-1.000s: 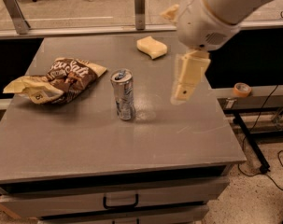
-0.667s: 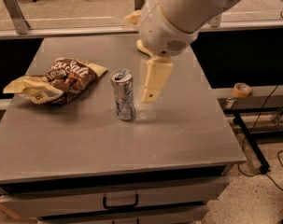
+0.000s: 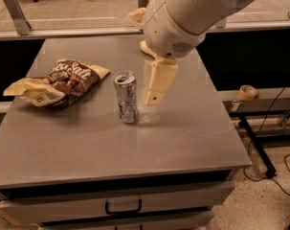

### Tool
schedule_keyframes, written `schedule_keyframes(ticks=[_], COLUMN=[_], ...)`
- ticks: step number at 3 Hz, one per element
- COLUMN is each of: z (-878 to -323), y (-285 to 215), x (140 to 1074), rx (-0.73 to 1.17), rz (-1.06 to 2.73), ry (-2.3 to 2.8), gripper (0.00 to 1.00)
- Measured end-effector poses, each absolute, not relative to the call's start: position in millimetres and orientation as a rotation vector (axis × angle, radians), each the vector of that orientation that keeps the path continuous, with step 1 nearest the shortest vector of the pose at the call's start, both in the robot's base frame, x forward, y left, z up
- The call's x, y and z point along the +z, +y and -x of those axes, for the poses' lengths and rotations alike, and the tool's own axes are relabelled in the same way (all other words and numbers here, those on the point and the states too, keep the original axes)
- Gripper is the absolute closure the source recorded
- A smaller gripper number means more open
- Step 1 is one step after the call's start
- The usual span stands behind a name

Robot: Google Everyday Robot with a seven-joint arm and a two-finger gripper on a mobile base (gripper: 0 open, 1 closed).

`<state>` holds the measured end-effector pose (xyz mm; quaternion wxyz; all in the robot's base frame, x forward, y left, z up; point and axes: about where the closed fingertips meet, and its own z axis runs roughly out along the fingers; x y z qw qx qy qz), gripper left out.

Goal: Pick brown chip bag

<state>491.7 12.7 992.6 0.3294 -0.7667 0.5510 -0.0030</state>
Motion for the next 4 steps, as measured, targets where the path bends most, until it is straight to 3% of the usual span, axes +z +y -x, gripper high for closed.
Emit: schedule_keyframes(ticks=[4], z=[-537], y=[151], x=[926], rx=[0.124], rz=[1.979], ry=[1.304], gripper=[0.0])
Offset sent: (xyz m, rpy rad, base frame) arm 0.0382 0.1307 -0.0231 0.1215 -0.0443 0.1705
